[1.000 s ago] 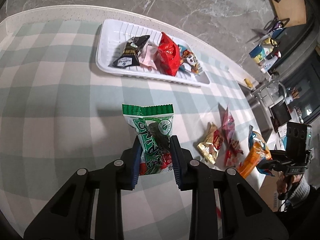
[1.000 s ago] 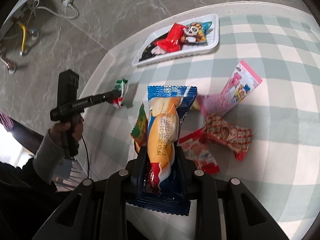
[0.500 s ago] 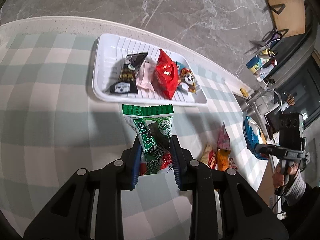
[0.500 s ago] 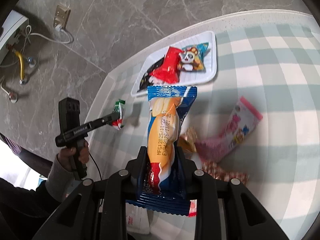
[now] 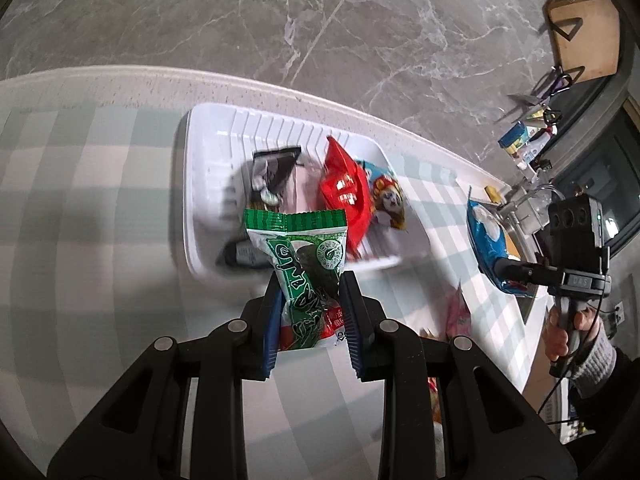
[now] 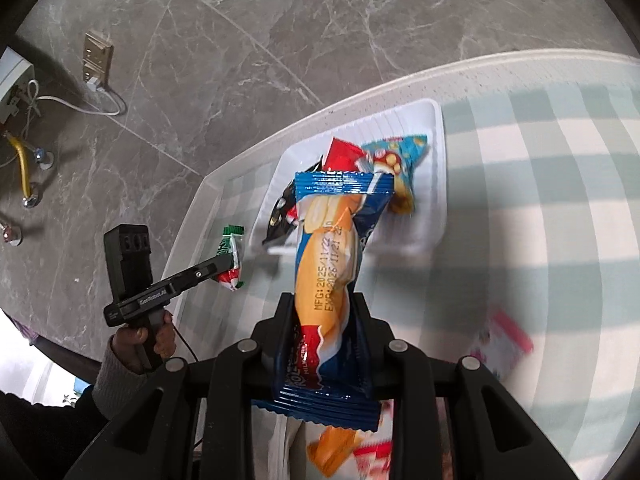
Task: Organize snacks
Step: 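Carry the green packet and blue-wrapped bread over the white tray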
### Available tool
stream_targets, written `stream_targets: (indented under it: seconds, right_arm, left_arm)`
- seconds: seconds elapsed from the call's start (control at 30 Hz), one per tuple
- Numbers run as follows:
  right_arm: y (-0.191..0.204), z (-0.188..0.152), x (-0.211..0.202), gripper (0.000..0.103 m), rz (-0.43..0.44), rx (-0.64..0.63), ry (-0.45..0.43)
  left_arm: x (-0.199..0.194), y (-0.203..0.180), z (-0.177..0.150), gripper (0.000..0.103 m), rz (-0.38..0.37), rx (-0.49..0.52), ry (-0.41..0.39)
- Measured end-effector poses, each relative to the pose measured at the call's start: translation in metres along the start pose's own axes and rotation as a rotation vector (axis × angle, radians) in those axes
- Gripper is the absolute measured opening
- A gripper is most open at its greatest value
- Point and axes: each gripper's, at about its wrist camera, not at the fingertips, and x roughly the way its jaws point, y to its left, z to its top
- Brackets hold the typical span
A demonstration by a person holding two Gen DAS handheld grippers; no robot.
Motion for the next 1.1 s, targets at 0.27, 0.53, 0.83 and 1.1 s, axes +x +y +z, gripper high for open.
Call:
stream_targets:
  seconds: [0.27, 0.53, 0.83, 1.1]
  right_arm:
    - [-0.006, 0.047, 0.036, 0.030, -0.016, 0.005, 0.013]
    - [-0.012, 0.087, 0.066, 0.030, -0.041, 0.007, 0.025]
    - [-0.017, 0.115, 0.094, 0.030, -0.081, 0.009, 0.040]
    - [-0.019, 0.121, 0.113, 0.033, -0.136, 0.006, 0.061]
  left_arm:
    - [0.020, 0.013, 0.042, 0.025, 0.024, 0.029, 0.003]
    - [0.041, 0.030, 0.076, 0.025, 0.047, 0.046, 0.019]
    - [0.067, 0.042, 0.095, 0.025, 0.085, 0.070, 0.042]
    - [0.083, 0.042, 0.102, 0.027, 0.142, 0.104, 0.050]
